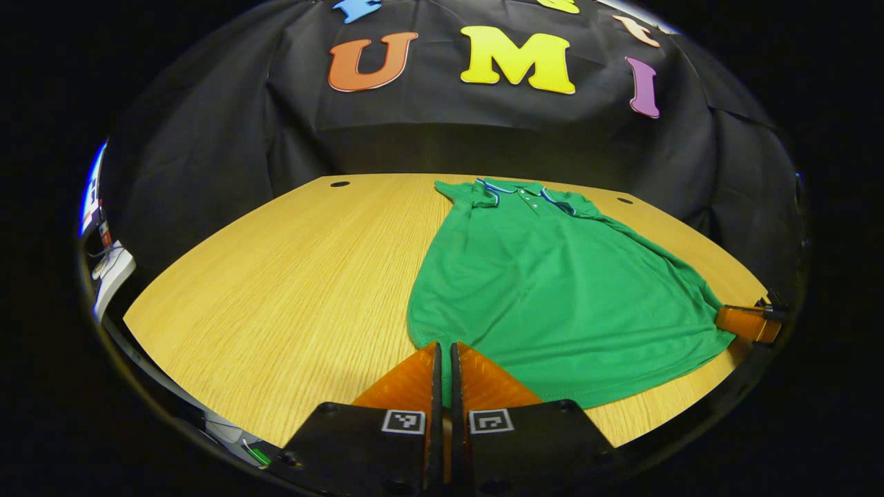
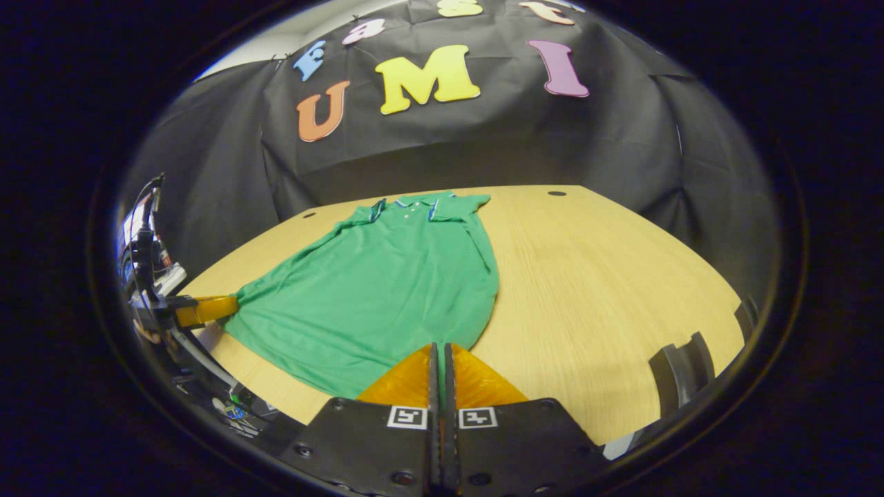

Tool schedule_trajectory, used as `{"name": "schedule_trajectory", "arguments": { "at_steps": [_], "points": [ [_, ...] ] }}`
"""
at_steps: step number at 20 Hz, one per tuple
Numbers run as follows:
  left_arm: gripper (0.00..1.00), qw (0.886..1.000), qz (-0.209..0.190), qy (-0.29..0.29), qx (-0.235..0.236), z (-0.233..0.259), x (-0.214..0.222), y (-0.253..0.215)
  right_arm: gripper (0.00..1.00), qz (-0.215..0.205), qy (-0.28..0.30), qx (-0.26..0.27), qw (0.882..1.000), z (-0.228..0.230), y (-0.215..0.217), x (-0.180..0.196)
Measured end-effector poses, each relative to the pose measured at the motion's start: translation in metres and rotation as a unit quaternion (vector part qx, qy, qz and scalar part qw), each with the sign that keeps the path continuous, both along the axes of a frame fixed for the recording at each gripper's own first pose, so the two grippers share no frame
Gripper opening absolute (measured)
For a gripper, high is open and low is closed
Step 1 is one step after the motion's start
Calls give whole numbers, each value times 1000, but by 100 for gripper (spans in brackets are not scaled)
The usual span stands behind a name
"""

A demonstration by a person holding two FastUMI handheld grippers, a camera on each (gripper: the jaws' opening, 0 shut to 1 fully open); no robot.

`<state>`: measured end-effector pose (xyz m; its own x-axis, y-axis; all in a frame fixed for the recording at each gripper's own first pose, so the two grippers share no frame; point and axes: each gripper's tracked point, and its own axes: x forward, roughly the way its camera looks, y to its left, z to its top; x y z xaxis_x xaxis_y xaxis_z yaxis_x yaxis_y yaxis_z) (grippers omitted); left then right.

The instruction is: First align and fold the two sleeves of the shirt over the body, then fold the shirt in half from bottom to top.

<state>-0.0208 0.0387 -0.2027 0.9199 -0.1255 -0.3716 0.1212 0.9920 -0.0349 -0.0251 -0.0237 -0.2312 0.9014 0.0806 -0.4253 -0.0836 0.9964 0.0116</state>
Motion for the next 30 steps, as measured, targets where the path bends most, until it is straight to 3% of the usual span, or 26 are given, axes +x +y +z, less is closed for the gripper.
{"name": "schedule_trajectory", "arguments": {
  "at_steps": [4,12,17,24,30],
  "points": [
    [6,1000,-8,-11,-14,11,11,-8,2,-1,-22,-15,1000,21,-2,14],
    [6,995,-18,-94,-7,92,60,-21,2,0,-87,-27,996,98,3,65],
    [6,991,-42,-114,-49,139,99,-42,2,-10,-119,-22,993,150,3,118],
    [6,988,-51,-144,-12,191,180,-52,2,-15,-140,-38,989,214,1,202],
    [6,985,-51,-161,-15,226,273,-65,2,-21,-154,-67,986,255,3,297]
  ]
}}
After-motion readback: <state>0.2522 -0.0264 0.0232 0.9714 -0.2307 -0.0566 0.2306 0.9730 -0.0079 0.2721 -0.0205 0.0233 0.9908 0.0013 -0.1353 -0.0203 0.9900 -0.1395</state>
